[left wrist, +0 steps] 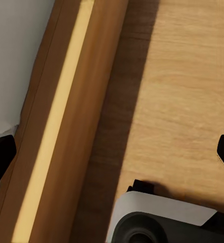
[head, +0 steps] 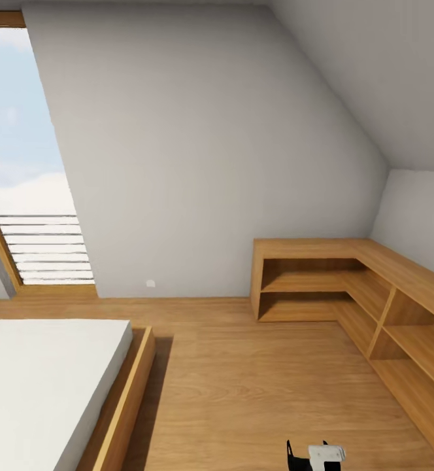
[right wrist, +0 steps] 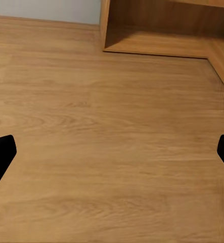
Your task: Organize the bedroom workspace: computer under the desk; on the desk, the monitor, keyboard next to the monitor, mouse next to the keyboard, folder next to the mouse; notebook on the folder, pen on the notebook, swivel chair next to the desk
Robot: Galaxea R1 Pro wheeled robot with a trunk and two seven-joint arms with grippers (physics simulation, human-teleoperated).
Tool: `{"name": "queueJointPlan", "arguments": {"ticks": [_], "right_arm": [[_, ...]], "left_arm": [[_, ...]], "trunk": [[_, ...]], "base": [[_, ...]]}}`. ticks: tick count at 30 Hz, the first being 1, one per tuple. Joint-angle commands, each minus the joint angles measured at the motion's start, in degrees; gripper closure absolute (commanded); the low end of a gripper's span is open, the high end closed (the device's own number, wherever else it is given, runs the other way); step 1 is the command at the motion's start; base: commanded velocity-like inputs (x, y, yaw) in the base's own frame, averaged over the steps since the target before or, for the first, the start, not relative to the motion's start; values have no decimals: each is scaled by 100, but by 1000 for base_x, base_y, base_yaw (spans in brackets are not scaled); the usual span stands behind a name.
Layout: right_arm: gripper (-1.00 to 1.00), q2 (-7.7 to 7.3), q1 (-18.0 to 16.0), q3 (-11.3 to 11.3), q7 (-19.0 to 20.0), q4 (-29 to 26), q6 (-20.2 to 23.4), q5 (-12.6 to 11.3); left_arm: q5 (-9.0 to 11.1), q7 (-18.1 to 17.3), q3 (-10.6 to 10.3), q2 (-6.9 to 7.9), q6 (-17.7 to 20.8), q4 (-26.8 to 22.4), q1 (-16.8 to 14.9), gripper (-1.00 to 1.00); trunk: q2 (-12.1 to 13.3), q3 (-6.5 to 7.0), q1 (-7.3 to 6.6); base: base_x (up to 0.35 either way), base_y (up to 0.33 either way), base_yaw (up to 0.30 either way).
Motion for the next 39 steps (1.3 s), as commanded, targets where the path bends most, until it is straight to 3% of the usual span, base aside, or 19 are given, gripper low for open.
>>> {"name": "queueJointPlan", "arguments": {"ticks": [1, 39], "right_arm": [[-100, 3, -4, 48, -52, 7, -4, 6], [-100, -1, -4, 48, -40, 6, -12, 14]], "left_arm": [[53, 37, -49, 4, -12, -9, 1, -100], [53, 37, -50, 3, -12, -7, 1, -100]], "trunk": [[-3, -6, 4], [-3, 6, 4]], "base": [[329, 0, 0], [329, 0, -14]]}}
